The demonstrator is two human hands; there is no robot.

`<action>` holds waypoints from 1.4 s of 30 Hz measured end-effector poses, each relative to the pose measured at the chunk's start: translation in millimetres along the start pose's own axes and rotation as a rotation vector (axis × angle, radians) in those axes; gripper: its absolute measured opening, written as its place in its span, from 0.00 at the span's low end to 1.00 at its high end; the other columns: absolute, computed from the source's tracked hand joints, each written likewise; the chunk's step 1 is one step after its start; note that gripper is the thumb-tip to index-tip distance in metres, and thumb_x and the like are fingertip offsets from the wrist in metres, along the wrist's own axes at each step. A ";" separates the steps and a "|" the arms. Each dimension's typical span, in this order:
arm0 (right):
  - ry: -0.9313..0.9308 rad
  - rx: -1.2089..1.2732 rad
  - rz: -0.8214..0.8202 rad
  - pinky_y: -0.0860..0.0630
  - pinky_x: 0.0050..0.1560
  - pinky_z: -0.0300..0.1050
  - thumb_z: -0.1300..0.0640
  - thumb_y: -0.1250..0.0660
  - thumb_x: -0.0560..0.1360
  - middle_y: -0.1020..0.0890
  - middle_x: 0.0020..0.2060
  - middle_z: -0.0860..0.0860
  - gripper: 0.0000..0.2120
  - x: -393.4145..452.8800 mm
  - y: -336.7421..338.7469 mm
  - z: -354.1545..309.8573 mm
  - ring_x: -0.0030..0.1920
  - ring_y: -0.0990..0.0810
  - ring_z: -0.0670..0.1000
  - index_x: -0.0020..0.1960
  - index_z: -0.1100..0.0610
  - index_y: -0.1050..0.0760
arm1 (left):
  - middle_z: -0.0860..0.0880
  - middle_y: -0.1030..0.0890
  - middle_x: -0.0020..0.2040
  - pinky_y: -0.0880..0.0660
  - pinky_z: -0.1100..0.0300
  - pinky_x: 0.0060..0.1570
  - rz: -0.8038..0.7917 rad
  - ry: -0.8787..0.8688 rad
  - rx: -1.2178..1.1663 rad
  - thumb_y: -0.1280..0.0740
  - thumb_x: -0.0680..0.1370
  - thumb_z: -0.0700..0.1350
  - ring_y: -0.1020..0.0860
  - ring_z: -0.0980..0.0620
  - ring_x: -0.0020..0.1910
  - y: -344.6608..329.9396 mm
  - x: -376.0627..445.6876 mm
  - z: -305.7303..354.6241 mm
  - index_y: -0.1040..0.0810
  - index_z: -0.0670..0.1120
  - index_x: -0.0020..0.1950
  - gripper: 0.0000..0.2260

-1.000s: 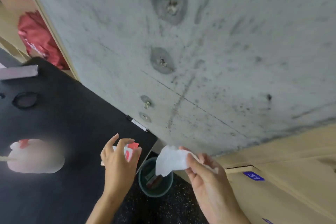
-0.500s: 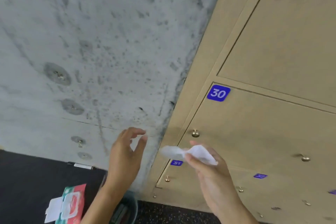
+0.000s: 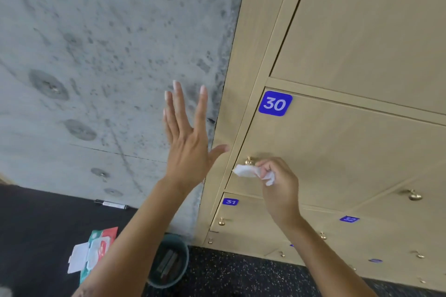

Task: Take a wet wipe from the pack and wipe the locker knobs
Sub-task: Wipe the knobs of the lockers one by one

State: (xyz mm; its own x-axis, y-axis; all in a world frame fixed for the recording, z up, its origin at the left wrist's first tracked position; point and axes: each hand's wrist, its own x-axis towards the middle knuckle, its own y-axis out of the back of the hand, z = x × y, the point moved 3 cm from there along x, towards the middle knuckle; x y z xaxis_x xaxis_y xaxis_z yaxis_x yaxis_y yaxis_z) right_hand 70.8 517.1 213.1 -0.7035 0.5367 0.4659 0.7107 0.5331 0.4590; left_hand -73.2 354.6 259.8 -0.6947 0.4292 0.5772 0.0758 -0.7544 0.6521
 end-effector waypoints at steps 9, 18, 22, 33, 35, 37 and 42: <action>0.050 -0.287 -0.171 0.27 0.43 0.29 0.62 0.30 0.72 0.15 0.45 0.47 0.11 18.3 -16.9 27.4 0.43 0.22 0.42 0.53 0.52 0.21 | 0.23 0.60 0.78 0.72 0.41 0.75 0.010 0.010 0.077 0.29 0.64 0.74 0.65 0.22 0.76 -38.6 21.3 -11.7 0.63 0.43 0.82 0.64; 0.093 -0.149 -0.310 0.22 0.46 0.42 0.71 0.44 0.63 0.15 0.41 0.47 0.24 27.6 -12.6 35.7 0.42 0.20 0.46 0.53 0.60 0.18 | 0.17 0.59 0.74 0.79 0.44 0.70 0.023 0.009 0.032 0.29 0.66 0.73 0.66 0.19 0.70 -46.4 29.1 -18.1 0.77 0.52 0.78 0.64; 0.095 -0.186 -0.268 0.24 0.41 0.40 0.69 0.39 0.63 0.16 0.39 0.46 0.18 29.2 -16.5 30.9 0.39 0.22 0.43 0.48 0.59 0.18 | 0.15 0.58 0.73 0.79 0.44 0.71 0.026 0.008 0.015 0.29 0.66 0.72 0.65 0.18 0.70 -46.7 29.3 -18.3 0.77 0.52 0.78 0.65; 0.074 -0.211 -0.276 0.25 0.47 0.34 0.70 0.38 0.62 0.17 0.47 0.43 0.24 28.1 -13.8 29.2 0.46 0.18 0.47 0.54 0.58 0.18 | 0.16 0.57 0.74 0.77 0.42 0.71 0.024 0.012 0.020 0.30 0.66 0.73 0.63 0.17 0.72 -45.3 29.2 -16.1 0.77 0.53 0.78 0.64; 0.066 -0.196 -0.235 0.24 0.43 0.38 0.69 0.38 0.63 0.15 0.42 0.46 0.19 28.8 -15.7 23.2 0.41 0.18 0.50 0.50 0.59 0.17 | 0.16 0.58 0.74 0.77 0.42 0.71 0.018 0.026 0.023 0.30 0.66 0.74 0.62 0.16 0.72 -45.1 29.3 -14.7 0.77 0.53 0.78 0.64; 0.075 -0.143 -0.241 0.25 0.40 0.42 0.68 0.44 0.63 0.19 0.34 0.50 0.15 29.4 -17.2 17.5 0.37 0.23 0.50 0.40 0.58 0.21 | 0.17 0.58 0.75 0.76 0.42 0.72 0.012 0.048 0.027 0.31 0.66 0.74 0.62 0.16 0.73 -44.4 29.0 -13.2 0.75 0.50 0.79 0.64; -0.067 -0.052 -0.392 0.24 0.47 0.49 0.70 0.40 0.70 0.20 0.41 0.51 0.14 33.1 -11.6 22.2 0.43 0.24 0.53 0.48 0.60 0.19 | 0.20 0.59 0.77 0.71 0.37 0.74 0.031 0.055 0.037 0.29 0.69 0.71 0.64 0.20 0.74 -39.4 26.6 -4.2 0.64 0.44 0.81 0.60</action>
State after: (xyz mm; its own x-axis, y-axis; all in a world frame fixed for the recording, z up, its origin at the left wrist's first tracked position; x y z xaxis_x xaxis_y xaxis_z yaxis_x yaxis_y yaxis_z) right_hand 39.2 543.2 206.4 -0.9189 0.3410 0.1982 0.3859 0.6733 0.6306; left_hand -97.7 393.7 247.4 -0.7301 0.3770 0.5699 0.1236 -0.7474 0.6528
